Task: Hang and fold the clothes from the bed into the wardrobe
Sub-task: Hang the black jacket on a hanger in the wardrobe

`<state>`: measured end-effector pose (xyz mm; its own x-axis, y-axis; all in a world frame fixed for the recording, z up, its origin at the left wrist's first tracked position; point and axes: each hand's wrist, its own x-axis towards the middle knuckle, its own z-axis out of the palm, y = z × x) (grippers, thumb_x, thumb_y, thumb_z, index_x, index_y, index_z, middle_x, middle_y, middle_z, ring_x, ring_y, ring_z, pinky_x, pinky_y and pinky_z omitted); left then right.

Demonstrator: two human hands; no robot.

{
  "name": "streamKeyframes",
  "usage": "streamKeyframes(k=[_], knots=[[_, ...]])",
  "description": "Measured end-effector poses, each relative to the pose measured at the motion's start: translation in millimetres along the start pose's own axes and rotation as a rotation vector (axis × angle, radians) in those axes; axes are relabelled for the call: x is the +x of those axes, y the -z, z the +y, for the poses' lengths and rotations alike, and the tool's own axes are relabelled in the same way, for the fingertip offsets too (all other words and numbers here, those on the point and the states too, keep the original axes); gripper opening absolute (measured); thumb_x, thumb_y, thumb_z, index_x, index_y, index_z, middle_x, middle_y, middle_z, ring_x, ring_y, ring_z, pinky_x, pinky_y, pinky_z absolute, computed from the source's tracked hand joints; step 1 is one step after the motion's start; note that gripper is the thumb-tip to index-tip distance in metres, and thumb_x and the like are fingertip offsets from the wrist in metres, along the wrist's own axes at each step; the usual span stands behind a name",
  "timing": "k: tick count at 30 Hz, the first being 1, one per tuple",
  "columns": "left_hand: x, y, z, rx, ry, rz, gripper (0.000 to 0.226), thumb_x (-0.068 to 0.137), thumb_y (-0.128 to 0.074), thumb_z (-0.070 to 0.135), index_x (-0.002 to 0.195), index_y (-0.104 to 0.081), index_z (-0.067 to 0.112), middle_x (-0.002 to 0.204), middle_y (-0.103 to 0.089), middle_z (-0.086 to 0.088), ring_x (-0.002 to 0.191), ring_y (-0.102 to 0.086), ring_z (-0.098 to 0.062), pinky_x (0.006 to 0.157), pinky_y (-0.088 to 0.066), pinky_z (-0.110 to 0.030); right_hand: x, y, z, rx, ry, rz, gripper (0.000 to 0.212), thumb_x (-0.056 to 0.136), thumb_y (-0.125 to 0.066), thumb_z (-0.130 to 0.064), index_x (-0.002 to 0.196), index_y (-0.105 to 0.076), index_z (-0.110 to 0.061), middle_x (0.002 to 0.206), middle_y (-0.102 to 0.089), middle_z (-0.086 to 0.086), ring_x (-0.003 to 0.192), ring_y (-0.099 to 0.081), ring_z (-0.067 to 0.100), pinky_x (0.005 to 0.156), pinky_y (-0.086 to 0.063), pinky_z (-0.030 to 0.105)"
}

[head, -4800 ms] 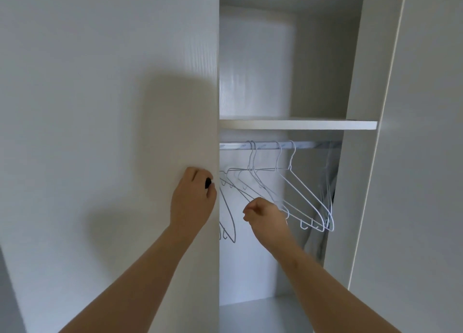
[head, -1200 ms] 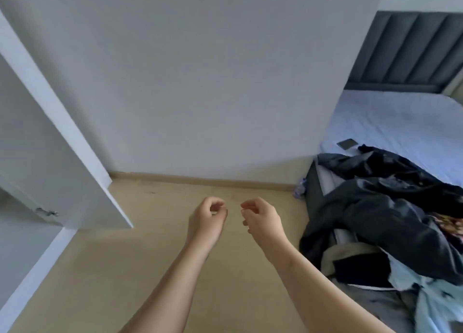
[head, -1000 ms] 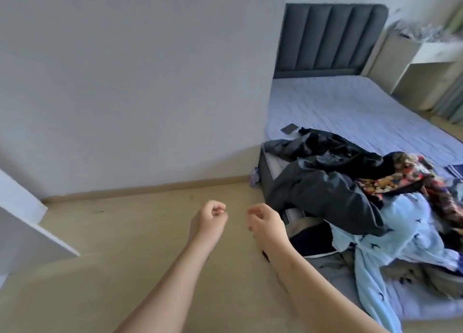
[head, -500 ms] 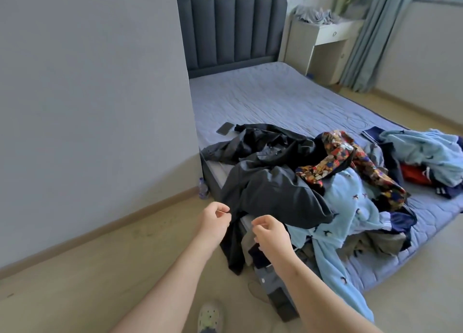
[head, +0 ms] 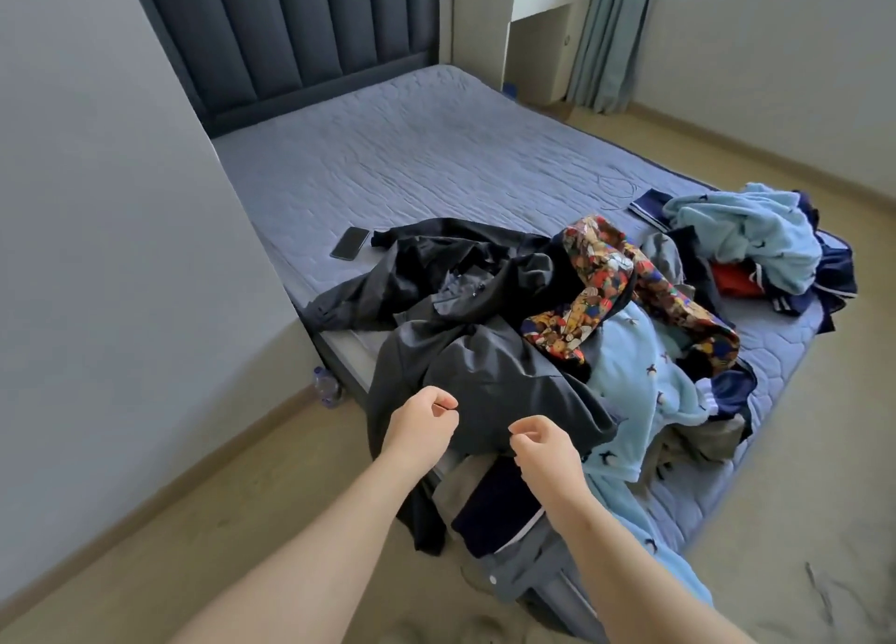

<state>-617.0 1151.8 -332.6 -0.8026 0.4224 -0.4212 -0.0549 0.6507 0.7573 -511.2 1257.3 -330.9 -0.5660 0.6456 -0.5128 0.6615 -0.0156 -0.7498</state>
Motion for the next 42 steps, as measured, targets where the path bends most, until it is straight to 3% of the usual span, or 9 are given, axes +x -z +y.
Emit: streamKeyframes(k=[7, 13, 17, 23, 27, 31, 36, 38, 42], knots=[[65, -45, 31, 0.093, 0.011, -0.052, 0.012, 0.092, -0.049, 0.020, 0.100, -0.056, 0.025, 0.102, -0.063, 0.003, 0.089, -0.058, -0.013, 0.061, -0.039, -0.017, 81, 35, 8, -0.074, -0.050, 0.000, 0.027, 0.090, -0.043, -0.010, 0.111, -0.057, -0.019, 0.110, -0.058, -0.002, 0.094, -0.052, 0.013, 0.077, -0.041, 0.025], [126, -97, 31, 0.250, 0.034, -0.111, 0.026, 0.093, -0.048, 0.020, 0.118, -0.052, 0.024, 0.119, -0.054, 0.004, 0.102, -0.050, -0.013, 0.081, -0.043, -0.024, 158, 62, 29, -0.308, -0.118, -0.003, 0.043, 0.088, -0.045, -0.018, 0.131, -0.046, -0.025, 0.128, -0.054, -0.003, 0.113, -0.051, 0.020, 0.097, -0.040, 0.036], [160, -129, 26, 0.506, -0.053, -0.182, 0.052, 0.090, -0.050, 0.023, 0.138, -0.033, 0.034, 0.149, -0.025, 0.005, 0.138, -0.018, -0.019, 0.104, -0.031, -0.036, 202, 69, 46, -0.456, -0.148, -0.036, 0.065, 0.084, -0.054, -0.031, 0.143, -0.027, -0.033, 0.150, -0.027, -0.007, 0.137, -0.028, 0.022, 0.109, -0.027, 0.047], [197, -159, 18, 0.667, 0.053, -0.363, 0.085, 0.085, -0.058, 0.030, 0.147, -0.001, 0.037, 0.157, 0.009, 0.003, 0.144, 0.012, -0.027, 0.113, -0.015, -0.048, 245, 59, 75, -0.547, -0.232, -0.114, 0.068, 0.085, -0.058, -0.041, 0.143, -0.024, -0.034, 0.155, -0.014, -0.002, 0.141, -0.018, 0.026, 0.110, -0.024, 0.051], [205, -164, 5, 0.604, 0.095, -0.445, 0.088, 0.083, -0.062, 0.029, 0.148, -0.001, 0.034, 0.157, 0.006, 0.004, 0.144, 0.008, -0.026, 0.114, -0.018, -0.049, 256, 47, 85, -0.617, -0.206, -0.135, 0.010, 0.095, -0.044, -0.029, 0.102, -0.048, -0.024, 0.129, -0.048, 0.004, 0.119, -0.045, 0.029, 0.102, -0.033, 0.045], [197, -154, -2, 0.542, 0.067, -0.475, 0.096, 0.079, -0.067, 0.027, 0.148, -0.001, 0.032, 0.157, 0.007, 0.005, 0.144, 0.005, -0.024, 0.114, -0.021, -0.046, 251, 45, 74, -0.493, -0.089, -0.111, 0.015, 0.098, -0.036, -0.022, 0.083, -0.034, -0.019, 0.073, -0.048, -0.003, 0.087, -0.051, 0.028, 0.086, -0.035, 0.036], [190, -134, 11, 0.470, -0.015, -0.456, 0.115, 0.069, -0.078, 0.032, 0.149, 0.005, 0.026, 0.156, 0.005, 0.007, 0.144, -0.001, -0.024, 0.113, -0.022, -0.046, 239, 45, 18, -0.095, 0.044, -0.107, 0.018, 0.099, -0.040, -0.018, 0.082, -0.038, -0.012, 0.070, -0.043, 0.001, 0.063, -0.041, 0.014, 0.056, -0.032, 0.027], [186, -118, 21, 0.422, -0.047, -0.386, 0.118, 0.065, -0.080, 0.032, 0.148, 0.003, 0.028, 0.154, 0.000, 0.010, 0.143, -0.007, -0.022, 0.112, -0.026, -0.046, 231, 42, -14, -0.031, 0.138, -0.129, 0.016, 0.098, -0.042, -0.018, 0.088, -0.042, -0.006, 0.074, -0.046, 0.005, 0.064, -0.040, 0.012, 0.055, -0.031, 0.025], [176, -78, 44, 0.252, -0.162, -0.206, 0.086, 0.072, -0.076, 0.031, 0.143, -0.028, 0.028, 0.144, -0.031, 0.006, 0.133, -0.033, -0.018, 0.105, -0.037, -0.039, 206, 40, -72, 0.046, 0.314, -0.150, 0.019, 0.097, -0.044, -0.015, 0.079, -0.042, -0.009, 0.071, -0.042, 0.000, 0.064, -0.040, 0.011, 0.052, -0.032, 0.015]])
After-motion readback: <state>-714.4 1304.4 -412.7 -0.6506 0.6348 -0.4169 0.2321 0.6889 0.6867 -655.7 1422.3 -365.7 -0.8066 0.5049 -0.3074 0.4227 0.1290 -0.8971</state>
